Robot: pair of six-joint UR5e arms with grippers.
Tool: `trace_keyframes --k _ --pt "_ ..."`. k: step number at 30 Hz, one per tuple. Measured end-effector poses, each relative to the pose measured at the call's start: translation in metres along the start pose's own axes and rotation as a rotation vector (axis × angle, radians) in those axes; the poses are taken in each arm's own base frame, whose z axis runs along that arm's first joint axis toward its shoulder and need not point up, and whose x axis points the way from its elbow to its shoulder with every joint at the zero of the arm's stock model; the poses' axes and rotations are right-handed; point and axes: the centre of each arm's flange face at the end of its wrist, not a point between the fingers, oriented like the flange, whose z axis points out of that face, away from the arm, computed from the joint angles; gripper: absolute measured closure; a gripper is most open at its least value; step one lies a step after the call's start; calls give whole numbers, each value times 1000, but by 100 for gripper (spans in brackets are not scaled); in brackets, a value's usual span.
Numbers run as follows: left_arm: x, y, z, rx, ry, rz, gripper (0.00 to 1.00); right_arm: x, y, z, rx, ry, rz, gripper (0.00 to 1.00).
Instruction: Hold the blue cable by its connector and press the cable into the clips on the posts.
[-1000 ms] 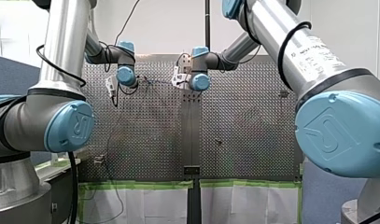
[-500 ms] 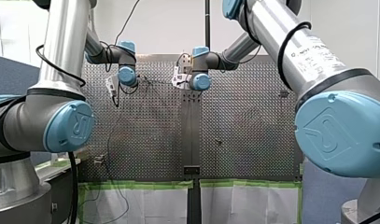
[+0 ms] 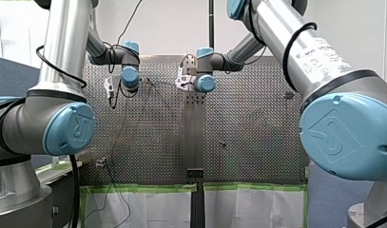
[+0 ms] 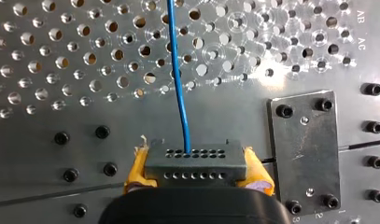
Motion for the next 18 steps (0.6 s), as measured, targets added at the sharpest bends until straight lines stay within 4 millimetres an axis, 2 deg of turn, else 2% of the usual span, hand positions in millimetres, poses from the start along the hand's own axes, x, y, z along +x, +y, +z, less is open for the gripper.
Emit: trace_keyframes --k 4,8,13,18 --pt "-1 -6 -11 27 32 14 0 0 2 0 -2 -1 -3 100" --pt "-11 -8 -26 40 47 6 0 0 4 1 -5 -3 -2 100" --pt "-21 -9 -45 52 63 -11 0 1 8 2 -13 -1 0 100" --pt "-22 -4 -68 57 101 -7 0 1 10 2 -15 -1 0 100"
